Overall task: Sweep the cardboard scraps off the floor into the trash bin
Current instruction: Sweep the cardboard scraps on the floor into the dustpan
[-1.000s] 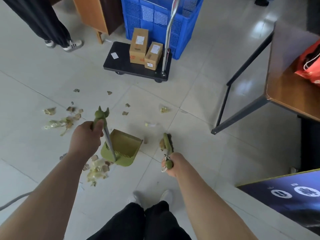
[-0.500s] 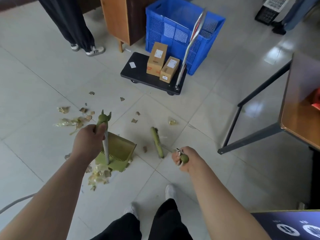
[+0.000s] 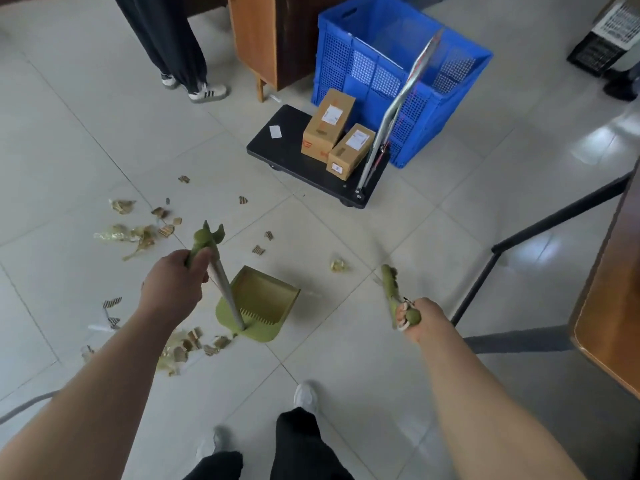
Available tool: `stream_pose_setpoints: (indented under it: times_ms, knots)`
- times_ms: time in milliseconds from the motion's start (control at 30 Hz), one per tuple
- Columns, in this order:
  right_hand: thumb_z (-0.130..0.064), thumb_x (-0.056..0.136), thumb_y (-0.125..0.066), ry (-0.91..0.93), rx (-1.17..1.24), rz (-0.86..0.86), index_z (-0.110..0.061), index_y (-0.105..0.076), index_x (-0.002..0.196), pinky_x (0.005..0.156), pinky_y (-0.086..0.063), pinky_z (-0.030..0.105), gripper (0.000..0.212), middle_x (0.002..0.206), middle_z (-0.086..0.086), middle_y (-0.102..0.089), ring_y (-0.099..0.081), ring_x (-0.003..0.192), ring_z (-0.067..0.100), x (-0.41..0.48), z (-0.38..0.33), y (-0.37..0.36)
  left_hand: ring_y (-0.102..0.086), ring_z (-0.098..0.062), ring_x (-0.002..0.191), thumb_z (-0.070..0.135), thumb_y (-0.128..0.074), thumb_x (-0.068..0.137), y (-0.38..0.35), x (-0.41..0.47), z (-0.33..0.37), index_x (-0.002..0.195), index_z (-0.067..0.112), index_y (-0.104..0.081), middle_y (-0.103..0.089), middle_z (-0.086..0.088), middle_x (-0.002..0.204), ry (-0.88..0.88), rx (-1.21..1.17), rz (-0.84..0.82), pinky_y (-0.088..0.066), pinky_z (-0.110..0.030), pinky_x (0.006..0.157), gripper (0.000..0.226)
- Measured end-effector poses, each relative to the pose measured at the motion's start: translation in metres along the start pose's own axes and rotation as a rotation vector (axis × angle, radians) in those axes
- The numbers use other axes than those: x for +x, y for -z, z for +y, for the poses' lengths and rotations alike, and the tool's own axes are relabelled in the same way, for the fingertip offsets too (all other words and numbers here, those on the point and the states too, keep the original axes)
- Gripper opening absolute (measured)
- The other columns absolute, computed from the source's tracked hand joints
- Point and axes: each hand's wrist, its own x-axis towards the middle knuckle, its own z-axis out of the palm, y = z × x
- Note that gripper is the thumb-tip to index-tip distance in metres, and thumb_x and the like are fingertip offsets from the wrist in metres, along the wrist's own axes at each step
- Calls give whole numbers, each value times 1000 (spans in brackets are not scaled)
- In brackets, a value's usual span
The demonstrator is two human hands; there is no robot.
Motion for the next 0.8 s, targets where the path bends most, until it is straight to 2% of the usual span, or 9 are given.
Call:
stream_pose_setpoints:
  times_ms: [133, 233, 333, 433, 500, 600, 700, 800]
  knots:
    - [0, 91, -14, 5, -62, 12, -12, -37, 70, 39, -28, 6, 34, 31, 0, -43, -38, 21, 9, 31, -30, -3, -50, -25, 47, 38, -45, 99, -19, 4, 11, 71, 5, -59, -58, -11, 53, 58, -29, 49, -39, -31, 53, 45]
    - [-6, 95, -18, -16, -137, -18, -14, -37, 71, 38, -30, 5, 32, 32, 0, -41, -38, 22, 10, 42, -37, -21, -48, -25, 44, 38, -45, 99, -25, 2, 10, 71, 4, -60, -56, -11, 52, 106, -44, 77, -38, -30, 50, 46]
    - [-10, 98, -19, -45, -284, -77, -13, -35, 64, 36, -27, 7, 37, 38, 1, -38, -34, 23, 10, 43, -34, -52, -48, -26, 45, 39, -45, 99, -22, -3, 4, 74, 3, -60, -57, -12, 54, 157, -66, 108, -38, -30, 49, 46]
    - [-8, 99, -15, -81, -429, -119, -12, -34, 64, 39, -24, 13, 40, 48, 3, -37, -32, 22, 10, 36, -18, -87, -49, -27, 46, 38, -46, 99, -15, -11, -4, 75, 2, -61, -58, -14, 55, 193, -86, 151, -40, -31, 51, 45]
    - [-6, 98, -15, -117, -470, -138, -12, -35, 68, 44, -22, 18, 37, 43, 4, -39, -31, 20, 10, 27, 1, -109, -48, -26, 46, 36, -46, 99, -8, -17, -11, 74, 1, -61, -57, -14, 55, 209, -90, 184, -40, -31, 52, 46]
    - [-2, 96, -13, -143, -528, -188, -9, -36, 70, 44, -22, 16, 35, 29, 3, -35, -30, 18, 10, 9, 32, -142, -47, -25, 45, 37, -46, 99, 7, -28, -28, 74, 2, -60, -56, -11, 55, 263, -109, 234, -35, -28, 48, 45]
    - [-2, 94, -12, -176, -604, -249, -11, -35, 66, 47, -20, 18, 37, 28, 2, -34, -29, 18, 10, -11, 60, -168, -47, -27, 46, 37, -47, 98, 23, -40, -49, 74, 3, -59, -56, -11, 55, 312, -149, 281, -34, -26, 45, 43]
    - [-1, 93, -12, -192, -636, -315, -10, -35, 65, 34, -24, 8, 37, 30, 2, -34, -29, 18, 11, -24, 78, -182, -46, -25, 44, 36, -48, 98, 39, -55, -70, 74, 3, -58, -55, -8, 54, 337, -177, 323, -34, -26, 45, 43]
